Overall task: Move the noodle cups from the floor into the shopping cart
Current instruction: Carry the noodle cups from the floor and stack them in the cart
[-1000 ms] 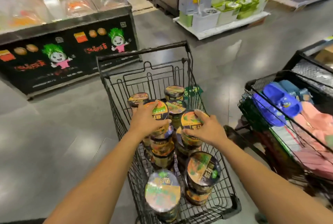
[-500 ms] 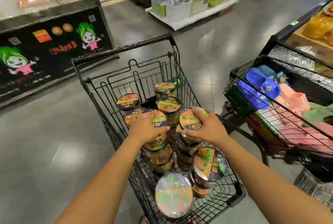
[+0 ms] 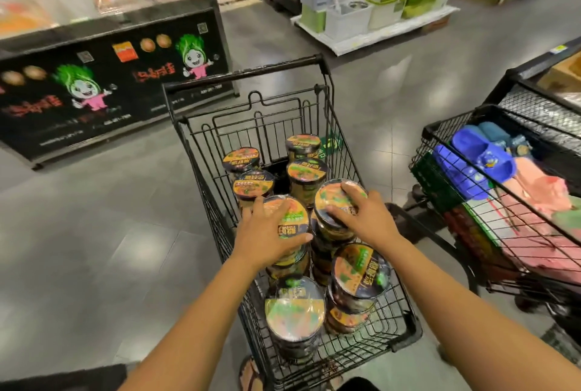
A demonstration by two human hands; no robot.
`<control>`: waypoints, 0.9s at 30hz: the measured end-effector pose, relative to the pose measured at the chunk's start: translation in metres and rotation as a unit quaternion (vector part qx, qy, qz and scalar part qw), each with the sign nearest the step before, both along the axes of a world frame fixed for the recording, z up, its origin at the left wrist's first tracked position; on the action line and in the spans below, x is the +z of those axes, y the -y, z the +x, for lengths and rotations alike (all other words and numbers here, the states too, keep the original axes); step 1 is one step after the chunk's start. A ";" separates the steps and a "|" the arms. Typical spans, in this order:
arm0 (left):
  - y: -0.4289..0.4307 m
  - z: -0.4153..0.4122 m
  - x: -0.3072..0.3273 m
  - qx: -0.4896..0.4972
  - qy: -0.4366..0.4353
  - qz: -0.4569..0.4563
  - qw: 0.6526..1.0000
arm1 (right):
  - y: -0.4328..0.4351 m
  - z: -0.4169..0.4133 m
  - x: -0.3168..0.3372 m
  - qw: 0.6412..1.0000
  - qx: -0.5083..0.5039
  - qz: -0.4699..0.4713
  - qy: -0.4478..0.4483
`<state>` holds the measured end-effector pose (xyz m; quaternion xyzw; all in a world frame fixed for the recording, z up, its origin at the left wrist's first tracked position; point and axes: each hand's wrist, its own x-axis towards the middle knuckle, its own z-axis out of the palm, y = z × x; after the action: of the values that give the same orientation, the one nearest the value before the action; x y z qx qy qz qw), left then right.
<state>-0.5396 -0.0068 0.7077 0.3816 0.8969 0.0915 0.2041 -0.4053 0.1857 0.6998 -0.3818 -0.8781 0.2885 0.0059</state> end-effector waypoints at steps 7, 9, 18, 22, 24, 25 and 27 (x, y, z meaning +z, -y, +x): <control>-0.002 -0.003 0.004 0.049 0.037 0.055 0.997 | -0.005 -0.002 0.004 0.999 -0.012 -0.029 -0.020; -0.004 -0.003 0.006 0.059 0.043 0.065 0.995 | -0.005 -0.003 0.005 0.999 -0.017 -0.034 -0.025; -0.007 0.004 0.001 0.083 -0.001 0.059 0.995 | -0.011 -0.003 0.002 0.998 -0.001 -0.059 -0.034; -0.005 0.006 -0.001 0.095 -0.016 0.051 0.994 | -0.013 0.003 0.001 0.998 0.004 -0.056 -0.036; -0.005 0.007 -0.001 0.105 -0.023 0.047 0.993 | -0.012 0.006 0.001 0.998 0.005 -0.052 -0.032; -0.005 0.006 -0.001 0.109 -0.026 0.040 0.993 | -0.012 0.008 0.000 0.998 0.005 -0.052 -0.029; -0.006 0.007 0.000 0.110 -0.033 0.020 0.993 | -0.011 0.012 0.000 0.998 0.001 -0.053 -0.024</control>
<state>-0.5330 -0.0008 0.7080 0.2878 0.9376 0.1186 0.1552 -0.3932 0.1968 0.6997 -0.3733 -0.8618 0.3432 0.0064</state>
